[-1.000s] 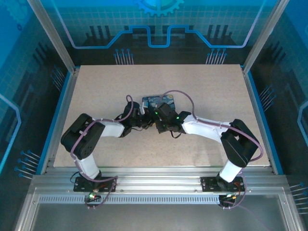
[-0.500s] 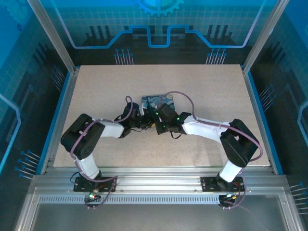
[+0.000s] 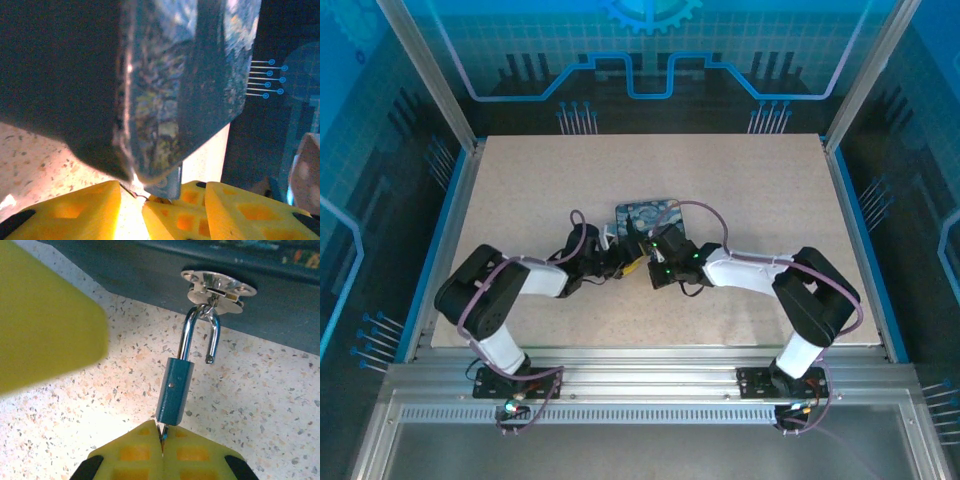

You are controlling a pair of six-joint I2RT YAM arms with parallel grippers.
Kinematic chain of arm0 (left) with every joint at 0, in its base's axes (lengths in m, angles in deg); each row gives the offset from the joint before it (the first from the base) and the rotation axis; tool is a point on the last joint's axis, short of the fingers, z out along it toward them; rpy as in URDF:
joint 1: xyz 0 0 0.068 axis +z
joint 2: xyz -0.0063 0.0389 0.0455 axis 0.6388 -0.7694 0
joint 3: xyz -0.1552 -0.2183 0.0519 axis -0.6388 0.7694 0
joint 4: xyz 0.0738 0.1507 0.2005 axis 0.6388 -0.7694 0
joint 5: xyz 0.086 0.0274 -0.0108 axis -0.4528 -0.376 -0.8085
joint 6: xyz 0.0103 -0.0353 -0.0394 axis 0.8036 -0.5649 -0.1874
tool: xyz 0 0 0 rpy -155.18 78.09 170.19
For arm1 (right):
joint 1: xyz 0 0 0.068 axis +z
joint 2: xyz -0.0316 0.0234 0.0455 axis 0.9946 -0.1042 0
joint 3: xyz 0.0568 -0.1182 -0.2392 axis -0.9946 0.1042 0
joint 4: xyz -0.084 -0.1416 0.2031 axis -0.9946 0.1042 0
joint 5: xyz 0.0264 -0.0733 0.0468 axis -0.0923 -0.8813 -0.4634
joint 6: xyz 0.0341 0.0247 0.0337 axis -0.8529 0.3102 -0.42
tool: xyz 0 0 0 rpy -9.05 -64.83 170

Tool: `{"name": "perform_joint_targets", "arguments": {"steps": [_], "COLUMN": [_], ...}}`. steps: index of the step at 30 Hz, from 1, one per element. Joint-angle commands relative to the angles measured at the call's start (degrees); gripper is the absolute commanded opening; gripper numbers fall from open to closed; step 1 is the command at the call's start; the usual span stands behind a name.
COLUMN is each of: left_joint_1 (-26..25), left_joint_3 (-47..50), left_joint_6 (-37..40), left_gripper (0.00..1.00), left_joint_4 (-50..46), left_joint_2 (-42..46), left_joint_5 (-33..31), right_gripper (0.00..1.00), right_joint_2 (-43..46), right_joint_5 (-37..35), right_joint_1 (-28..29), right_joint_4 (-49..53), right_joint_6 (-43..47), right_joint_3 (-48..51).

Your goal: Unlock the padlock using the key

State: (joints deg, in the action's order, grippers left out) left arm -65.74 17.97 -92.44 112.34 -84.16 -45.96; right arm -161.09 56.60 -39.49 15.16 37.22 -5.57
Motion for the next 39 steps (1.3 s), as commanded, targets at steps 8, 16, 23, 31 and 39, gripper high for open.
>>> {"name": "perform_joint_targets", "arguments": {"steps": [8, 16, 23, 31, 39], "left_joint_1": [3.2, 4.7, 6.3, 8.1, 8.6], "left_joint_3": [-0.5, -5.2, -7.3, -9.6, -12.4], "left_joint_6": [7.6, 12.4, 13.3, 14.5, 16.5], "left_gripper": [0.56, 0.58, 0.59, 0.59, 0.58], "left_joint_4": [-11.9, -19.4, -21.0, -22.9, -24.8], "left_joint_2": [11.9, 11.8, 9.8, 7.6, 6.0], "left_joint_5": [-5.4, -7.6, -8.2, -7.3, -6.5], "right_gripper": [0.00, 0.00, 0.00, 0.00, 0.00], "right_joint_2": [0.7, -1.0, -3.4, -5.5, -3.6], "right_joint_5": [8.7, 6.2, 5.9, 5.6, 4.3], "right_joint_1": [-2.2, -2.2, -1.9, -1.0, -0.6], "right_joint_4": [2.1, 7.6, 11.7, 12.3, 11.7], "right_joint_6": [10.3, 16.1, 20.9, 23.2, 26.2], "right_joint_3": [-1.9, -5.8, -8.4, -8.7, -8.7]}}
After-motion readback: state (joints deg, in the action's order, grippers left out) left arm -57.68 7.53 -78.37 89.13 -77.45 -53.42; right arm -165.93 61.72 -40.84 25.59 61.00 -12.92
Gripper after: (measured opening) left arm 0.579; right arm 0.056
